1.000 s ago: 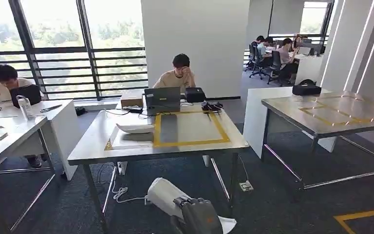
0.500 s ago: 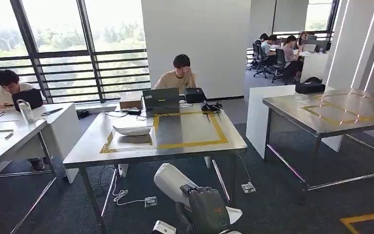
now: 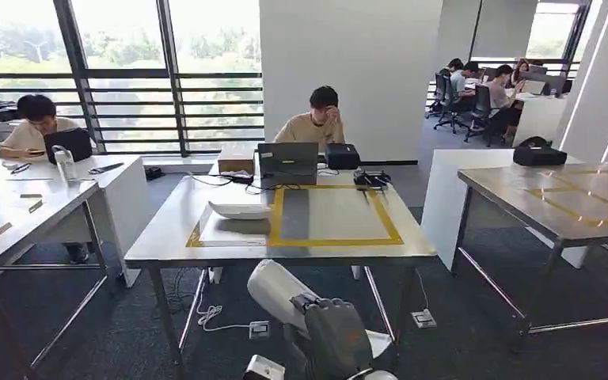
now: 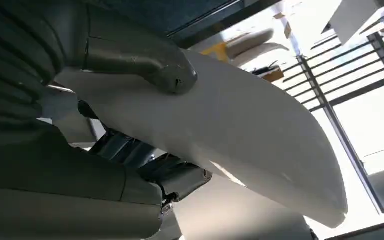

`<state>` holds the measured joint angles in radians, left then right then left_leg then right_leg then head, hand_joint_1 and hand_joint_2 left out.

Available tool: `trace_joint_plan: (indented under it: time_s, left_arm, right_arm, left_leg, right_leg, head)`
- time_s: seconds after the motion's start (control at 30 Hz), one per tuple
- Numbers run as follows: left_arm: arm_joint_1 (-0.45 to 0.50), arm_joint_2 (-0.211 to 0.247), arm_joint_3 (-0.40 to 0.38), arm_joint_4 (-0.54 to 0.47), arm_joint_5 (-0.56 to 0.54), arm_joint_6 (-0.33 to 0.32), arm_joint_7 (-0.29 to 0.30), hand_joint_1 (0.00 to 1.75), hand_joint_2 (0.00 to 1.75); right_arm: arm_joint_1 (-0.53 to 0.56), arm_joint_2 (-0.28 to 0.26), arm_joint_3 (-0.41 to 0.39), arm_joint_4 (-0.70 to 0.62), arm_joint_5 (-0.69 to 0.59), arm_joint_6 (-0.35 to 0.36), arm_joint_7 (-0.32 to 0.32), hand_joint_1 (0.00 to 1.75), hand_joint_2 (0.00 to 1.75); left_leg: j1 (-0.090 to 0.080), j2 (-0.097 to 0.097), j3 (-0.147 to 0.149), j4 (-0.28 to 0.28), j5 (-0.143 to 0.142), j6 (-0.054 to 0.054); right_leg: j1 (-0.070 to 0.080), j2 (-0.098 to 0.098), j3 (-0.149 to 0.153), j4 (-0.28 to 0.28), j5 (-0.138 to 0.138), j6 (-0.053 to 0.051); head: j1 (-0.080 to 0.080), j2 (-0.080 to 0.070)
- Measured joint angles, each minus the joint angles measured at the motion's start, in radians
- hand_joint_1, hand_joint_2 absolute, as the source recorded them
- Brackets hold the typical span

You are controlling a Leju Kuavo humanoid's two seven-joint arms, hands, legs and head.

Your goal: Take the parts from the cabinet and place them on the table.

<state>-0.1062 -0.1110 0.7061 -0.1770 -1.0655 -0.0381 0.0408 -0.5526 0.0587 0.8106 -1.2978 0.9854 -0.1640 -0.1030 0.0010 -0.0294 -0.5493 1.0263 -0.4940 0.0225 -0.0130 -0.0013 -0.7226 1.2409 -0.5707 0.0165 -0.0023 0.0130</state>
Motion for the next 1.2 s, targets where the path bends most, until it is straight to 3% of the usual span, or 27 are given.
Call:
trace_joint_plan:
  time_s: [0.07,0.1,0.13,0.23,0.27,0.33,0.4,0.43,0.5,0.57,0.6,0.63,0.7,0.73,0.77,0.8,0.83,0.9,0.93,0.97,1.0,1.03,1.07,1.1,1.13,1.17,1.2]
  left_arm:
    - [0.000,-0.002,0.000,0.000,0.003,0.000,-0.003,0.00,1.75]
    - [-0.001,-0.004,0.000,0.002,0.004,0.000,-0.004,0.00,1.75]
    - [-0.001,-0.003,0.000,0.001,0.005,0.000,-0.005,0.00,1.75]
    - [0.003,-0.003,0.001,0.000,0.008,0.000,-0.008,0.00,1.75]
    - [0.002,-0.004,0.000,0.000,0.008,0.000,-0.009,0.00,1.75]
    - [-0.001,-0.006,0.000,0.001,0.009,0.000,-0.011,0.00,1.75]
    - [0.002,-0.005,0.000,0.001,0.012,0.000,-0.013,0.00,1.75]
    - [0.006,-0.005,0.001,0.001,0.015,0.000,-0.013,0.00,1.75]
    - [0.011,-0.005,0.002,0.001,0.015,0.000,-0.013,0.00,1.75]
    - [0.014,-0.005,0.003,0.001,0.014,0.000,-0.016,0.00,1.75]
    - [0.018,-0.008,0.003,0.004,0.014,0.000,-0.016,0.00,1.75]
    - [0.016,-0.007,0.003,0.004,0.014,0.000,-0.017,0.00,1.75]
    - [0.018,-0.008,0.004,0.003,0.015,0.002,-0.016,0.00,1.75]
    - [0.019,-0.009,0.005,0.003,0.015,0.003,-0.017,0.00,1.75]
    - [0.019,-0.010,0.005,0.003,0.015,0.004,-0.019,0.00,1.75]
    - [0.019,-0.010,0.005,0.003,0.015,0.006,-0.020,0.00,1.75]
    - [0.019,-0.010,0.006,0.002,0.015,0.008,-0.020,0.00,1.75]
    - [0.018,-0.009,0.006,0.002,0.015,0.008,-0.020,0.00,1.75]
    - [0.019,-0.010,0.006,0.002,0.015,0.008,-0.020,0.00,1.75]
    - [0.020,-0.010,0.006,0.003,0.015,0.008,-0.020,0.00,1.75]
    - [0.020,-0.010,0.006,0.003,0.015,0.008,-0.020,0.00,1.75]
    - [0.020,-0.010,0.006,0.002,0.014,0.008,-0.021,0.00,1.75]
    - [0.020,-0.011,0.006,0.003,0.013,0.008,-0.023,0.00,1.75]
    - [0.021,-0.013,0.007,0.003,0.011,0.008,-0.023,0.00,1.75]
    - [0.019,-0.015,0.007,0.003,0.008,0.008,-0.023,0.00,1.75]
    - [0.017,-0.015,0.007,0.002,0.007,0.008,-0.023,0.00,1.75]
    - [0.018,-0.015,0.007,0.002,0.007,0.007,-0.023,0.00,1.75]
  right_arm:
    - [0.000,0.000,0.000,0.001,0.000,0.001,0.000,1.75,1.75]
    - [0.001,0.000,0.000,0.003,0.000,0.001,0.000,1.75,1.75]
    - [0.000,0.000,0.001,0.005,0.000,0.004,0.000,1.75,1.75]
    - [0.001,0.012,0.000,0.005,0.006,0.004,0.001,1.75,1.75]
    - [0.000,0.017,0.000,0.004,0.010,0.005,0.003,1.75,1.75]
    - [-0.002,0.023,0.000,0.004,0.015,0.010,0.004,1.75,1.75]
    - [0.006,0.024,0.000,0.004,0.019,0.017,0.005,1.75,1.75]
    - [0.009,0.025,0.000,0.004,0.020,0.021,0.005,1.75,1.75]
    - [0.013,0.025,0.000,0.004,0.026,0.024,0.006,1.75,1.75]
    - [0.013,0.029,0.000,0.004,0.029,0.025,0.007,1.75,1.75]
    - [0.013,0.030,0.001,0.004,0.029,0.026,0.005,1.75,1.75]
    - [0.014,0.030,0.001,0.002,0.030,0.028,0.004,1.75,1.75]
    - [0.017,0.032,0.000,-0.003,0.032,0.029,0.007,1.75,1.75]
    - [0.017,0.033,0.000,-0.006,0.032,0.029,0.006,1.75,1.75]
    - [0.020,0.032,0.000,-0.011,0.032,0.029,0.007,1.75,1.75]
    - [0.020,0.033,0.000,-0.012,0.032,0.029,0.005,1.75,1.75]
    - [0.021,0.032,0.000,-0.013,0.033,0.029,0.005,1.75,1.75]
    - [0.030,0.031,0.000,-0.013,0.033,0.029,0.005,1.75,1.75]
    - [0.034,0.030,0.000,-0.013,0.033,0.029,0.005,1.75,1.75]
    - [0.035,0.029,0.000,-0.013,0.033,0.029,0.005,1.75,1.75]
    - [0.036,0.029,0.000,-0.013,0.035,0.029,0.005,1.75,1.75]
    - [0.036,0.028,-0.001,-0.014,0.037,0.029,0.005,1.75,1.75]
    - [0.037,0.028,-0.001,-0.016,0.038,0.030,0.006,1.75,1.75]
    - [0.036,0.027,-0.003,-0.019,0.039,0.030,0.007,1.75,1.75]
    - [0.038,0.024,-0.006,-0.021,0.040,0.029,0.008,1.75,1.75]
    - [0.040,0.024,-0.008,-0.023,0.040,0.032,0.012,1.75,1.75]
    - [0.044,0.023,-0.011,-0.029,0.041,0.032,0.015,1.75,1.75]
  left_leg:
    - [-0.001,-0.004,0.024,0.000,-0.021,-0.004]
    - [-0.006,-0.007,0.033,0.010,-0.031,-0.008]
    - [-0.005,-0.011,0.028,0.007,-0.039,-0.017]
    - [-0.004,-0.008,0.044,0.028,-0.039,-0.036]
    - [-0.002,0.004,0.028,0.058,-0.041,-0.039]
    - [0.001,0.017,-0.044,0.179,-0.058,-0.051]
    - [0.008,0.020,-0.133,0.291,-0.126,-0.062]
    - [0.010,0.021,-0.158,0.304,-0.141,-0.066]
    - [0.015,0.024,-0.158,0.232,-0.101,-0.068]
    - [0.021,0.032,-0.122,0.080,0.028,-0.074]
    - [0.024,0.044,-0.127,0.014,0.110,-0.077]
    - [0.017,0.042,-0.122,0.016,0.075,-0.061]
    - [0.019,0.036,-0.121,0.012,0.081,-0.042]
    - [0.019,0.035,-0.115,0.013,0.080,-0.036]
    - [0.021,0.027,-0.101,0.009,0.076,-0.028]
    - [0.019,0.028,-0.092,0.008,0.069,-0.020]
    - [0.018,0.027,-0.084,0.008,0.061,-0.014]
    - [0.013,0.023,-0.066,0.008,0.043,-0.008]
    - [0.009,0.021,-0.054,0.008,0.032,-0.005]
    - [0.005,0.018,-0.040,0.008,0.021,-0.004]
    - [0.001,0.016,-0.026,0.008,0.011,-0.003]
    - [-0.003,0.013,-0.011,0.008,0.000,-0.003]
    - [-0.006,0.012,0.004,0.008,-0.010,-0.003]
    - [-0.006,0.013,0.004,0.006,-0.023,-0.003]
    - [-0.013,0.008,0.024,0.010,-0.032,-0.009]
    - [-0.010,0.005,0.024,0.007,-0.040,-0.016]
    - [-0.007,0.007,0.028,0.006,-0.042,-0.021]
  right_leg:
    - [0.008,0.003,0.041,-0.165,0.146,-0.017]
    - [0.014,0.008,0.040,-0.199,0.171,-0.022]
    - [0.015,0.006,0.046,-0.194,0.142,-0.022]
    - [0.009,0.007,0.076,-0.203,0.149,-0.040]
    - [0.007,0.005,0.091,-0.208,0.142,-0.047]
    - [0.006,0.003,0.110,-0.210,0.125,-0.053]
    - [0.005,0.003,0.128,-0.210,0.106,-0.052]
    - [0.003,0.004,0.139,-0.209,0.096,-0.050]
    - [-0.003,0.005,0.169,-0.209,0.074,-0.043]
    - [-0.010,0.004,0.201,-0.207,0.047,-0.032]
    - [-0.007,0.002,0.205,-0.202,0.031,-0.022]
    - [-0.005,0.006,0.207,-0.208,0.029,-0.016]
    - [-0.004,0.004,0.215,-0.213,0.027,0.000]
    - [-0.005,0.003,0.218,-0.216,0.028,0.002]
    - [-0.008,0.003,0.200,-0.182,0.038,0.007]
    - [-0.007,0.003,0.164,-0.115,0.055,0.007]
    - [-0.007,0.003,0.115,-0.041,0.048,0.009]
    - [-0.002,0.003,0.020,0.076,-0.023,0.009]
    - [0.001,0.003,-0.012,0.100,-0.062,0.007]
    - [0.004,0.003,-0.026,0.086,-0.072,0.002]
    - [0.007,0.003,-0.023,0.044,-0.053,-0.006]
    - [0.012,0.004,-0.007,-0.023,-0.007,-0.016]
    - [0.018,0.005,0.016,-0.099,0.056,-0.027]
    - [0.027,0.004,0.041,-0.191,0.157,-0.044]
    - [0.033,0.010,0.040,-0.196,0.161,-0.045]
    - [0.034,0.011,0.049,-0.199,0.145,-0.042]
    - [0.035,0.012,0.059,-0.204,0.154,-0.045]
  head:
    - [0.001,0.000]
    - [0.001,0.000]
    - [0.000,0.000]
    - [-0.002,0.000]
    - [-0.002,0.000]
    - [-0.007,0.000]
    - [-0.008,0.000]
    - [-0.008,0.000]
    - [-0.009,0.000]
    - [-0.010,0.000]
    - [-0.012,0.000]
    - [-0.014,-0.001]
    - [-0.008,0.000]
    - [-0.009,0.000]
    - [-0.006,0.000]
    - [-0.005,0.000]
    - [-0.004,0.000]
    - [-0.002,0.000]
    - [-0.002,0.000]
    - [-0.001,0.000]
    - [-0.001,0.000]
    - [-0.001,0.000]
    - [-0.001,0.000]
    - [-0.001,0.000]
    - [-0.006,0.000]
    - [-0.002,0.000]
    - [-0.003,0.000]
